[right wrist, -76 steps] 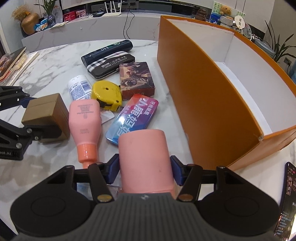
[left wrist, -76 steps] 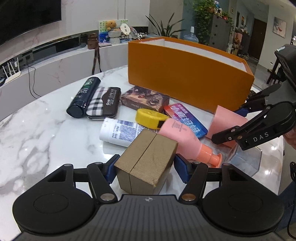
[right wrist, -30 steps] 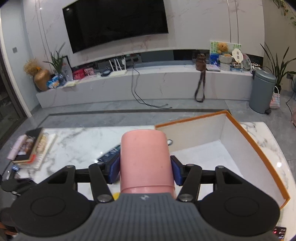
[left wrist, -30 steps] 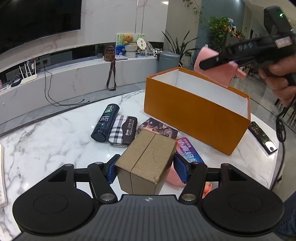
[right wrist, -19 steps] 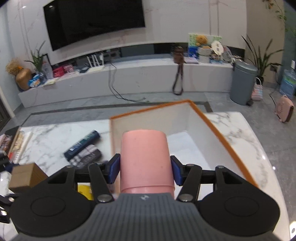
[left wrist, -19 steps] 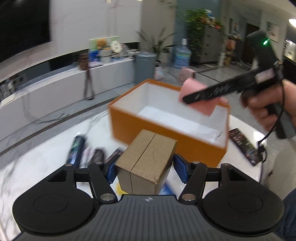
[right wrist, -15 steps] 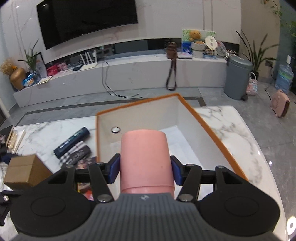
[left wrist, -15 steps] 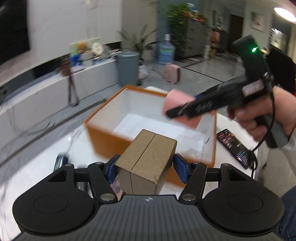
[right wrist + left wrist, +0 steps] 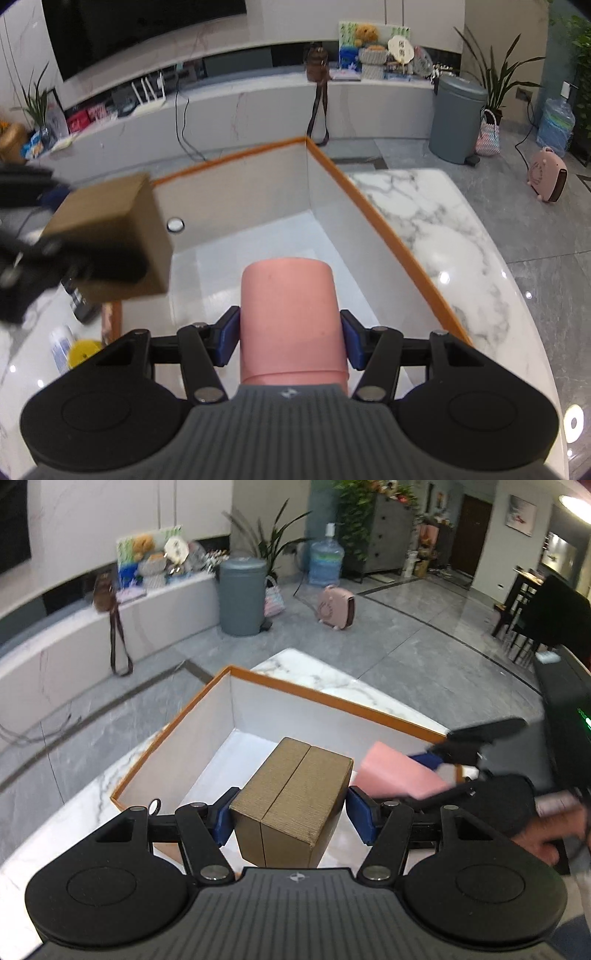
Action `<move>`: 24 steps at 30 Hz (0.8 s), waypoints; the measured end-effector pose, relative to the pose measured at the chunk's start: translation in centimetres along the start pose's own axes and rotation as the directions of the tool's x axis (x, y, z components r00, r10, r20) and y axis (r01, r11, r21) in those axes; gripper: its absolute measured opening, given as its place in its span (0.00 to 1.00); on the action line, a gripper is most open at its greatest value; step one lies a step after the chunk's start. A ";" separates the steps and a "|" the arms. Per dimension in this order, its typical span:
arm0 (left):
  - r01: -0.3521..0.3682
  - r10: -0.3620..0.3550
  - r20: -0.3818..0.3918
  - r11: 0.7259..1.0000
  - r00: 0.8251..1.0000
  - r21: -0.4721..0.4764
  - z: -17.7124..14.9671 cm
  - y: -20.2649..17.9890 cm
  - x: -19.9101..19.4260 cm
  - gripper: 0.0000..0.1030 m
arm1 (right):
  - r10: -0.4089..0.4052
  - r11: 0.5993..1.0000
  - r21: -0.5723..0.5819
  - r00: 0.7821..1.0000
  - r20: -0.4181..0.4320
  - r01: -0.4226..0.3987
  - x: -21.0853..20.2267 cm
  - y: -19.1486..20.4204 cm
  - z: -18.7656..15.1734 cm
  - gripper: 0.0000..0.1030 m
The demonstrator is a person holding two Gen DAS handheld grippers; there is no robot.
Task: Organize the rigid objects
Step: 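Lift and carry the cardboard box and pink cup over the orange box, then lower both held items into the orange box and open both tools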
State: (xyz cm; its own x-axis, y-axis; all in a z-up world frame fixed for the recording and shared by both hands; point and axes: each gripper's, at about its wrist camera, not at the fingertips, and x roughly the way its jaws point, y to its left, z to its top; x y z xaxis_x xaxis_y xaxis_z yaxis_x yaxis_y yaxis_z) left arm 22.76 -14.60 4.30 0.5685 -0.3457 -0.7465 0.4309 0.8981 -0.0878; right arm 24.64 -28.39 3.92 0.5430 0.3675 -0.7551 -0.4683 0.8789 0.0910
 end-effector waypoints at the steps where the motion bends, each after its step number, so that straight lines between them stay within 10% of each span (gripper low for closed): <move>1: 0.003 -0.003 -0.010 1.000 1.000 -0.009 0.1 0.3 0.3 0.69 | -0.001 1.000 -0.006 1.000 -0.007 0.001 0.3 -0.1 -0.1 0.56; 11: 0.029 -0.017 -0.241 0.999 0.970 0.047 -0.7 -0.5 5.0 0.68 | -0.042 0.989 -0.147 0.994 -0.105 0.027 2.2 0.3 -1.9 0.56; 24: 0.157 -0.128 -0.463 0.987 0.877 0.024 -1.7 0.1 8.8 0.63 | -0.047 0.965 -0.263 0.988 -0.145 0.007 3.2 0.6 -2.6 0.56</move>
State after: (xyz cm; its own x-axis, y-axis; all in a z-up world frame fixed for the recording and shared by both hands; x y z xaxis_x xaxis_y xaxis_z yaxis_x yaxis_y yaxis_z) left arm 26.66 -17.11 -3.40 0.1186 -0.2922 -0.9490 0.5311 0.8262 -0.1880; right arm 24.29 -27.50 -0.18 0.4577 0.2780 -0.8445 -0.6310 0.7707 -0.0883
